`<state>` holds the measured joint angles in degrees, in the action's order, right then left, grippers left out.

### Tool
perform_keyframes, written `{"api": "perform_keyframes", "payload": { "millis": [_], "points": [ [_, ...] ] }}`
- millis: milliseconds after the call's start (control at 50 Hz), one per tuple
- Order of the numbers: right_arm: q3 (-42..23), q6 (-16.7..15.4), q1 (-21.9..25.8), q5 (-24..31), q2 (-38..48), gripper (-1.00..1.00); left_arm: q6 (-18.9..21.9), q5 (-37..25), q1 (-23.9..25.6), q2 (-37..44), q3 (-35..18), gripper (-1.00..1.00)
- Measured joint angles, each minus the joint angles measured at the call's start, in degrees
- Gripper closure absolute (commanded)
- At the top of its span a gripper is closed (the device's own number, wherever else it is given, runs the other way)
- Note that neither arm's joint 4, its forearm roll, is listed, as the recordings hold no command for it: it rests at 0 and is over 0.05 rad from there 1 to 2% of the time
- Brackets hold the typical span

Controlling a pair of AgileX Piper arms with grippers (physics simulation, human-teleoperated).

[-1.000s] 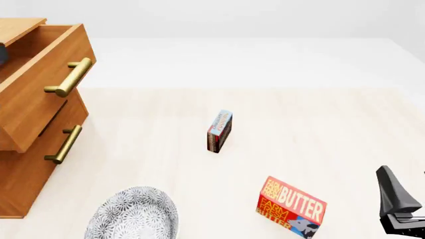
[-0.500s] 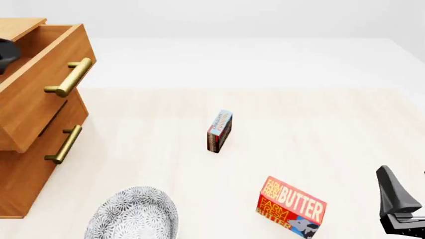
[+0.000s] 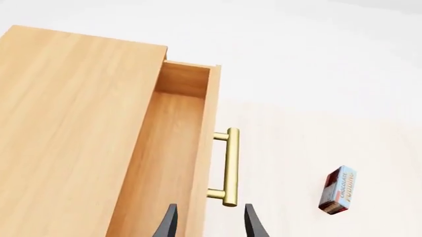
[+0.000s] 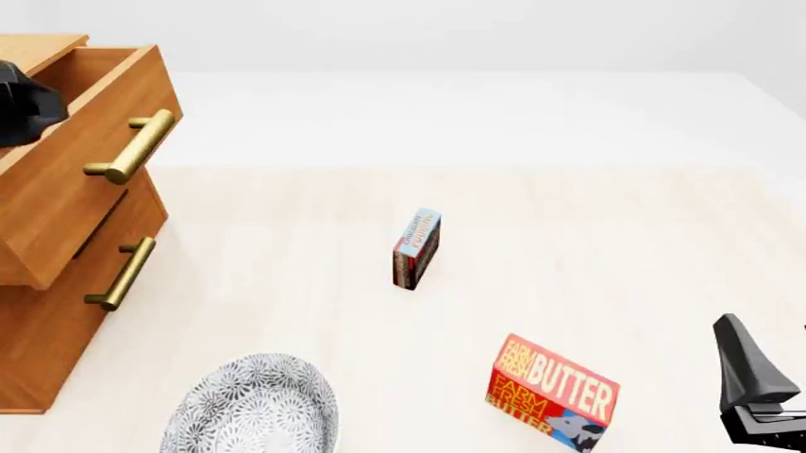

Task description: Put the chocolate pudding in the top drawer of the cabinet and close it.

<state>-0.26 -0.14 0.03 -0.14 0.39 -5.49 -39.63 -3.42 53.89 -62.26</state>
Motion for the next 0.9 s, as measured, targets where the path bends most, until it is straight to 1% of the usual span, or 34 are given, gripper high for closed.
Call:
{"api": "perform_keyframes", "payload": {
  "millis": [340,900],
  "points": [
    [0.00,0.00,0.00,0.00,0.00,-1.00,0.83,-0.44,-0.29,2.73,-0.18,-1.00],
    [0.00,0.00,0.00,0.00,0.00,-1.00,2.15,1.10,-0.61,7.27,0.11,-1.00]
  ]
}}
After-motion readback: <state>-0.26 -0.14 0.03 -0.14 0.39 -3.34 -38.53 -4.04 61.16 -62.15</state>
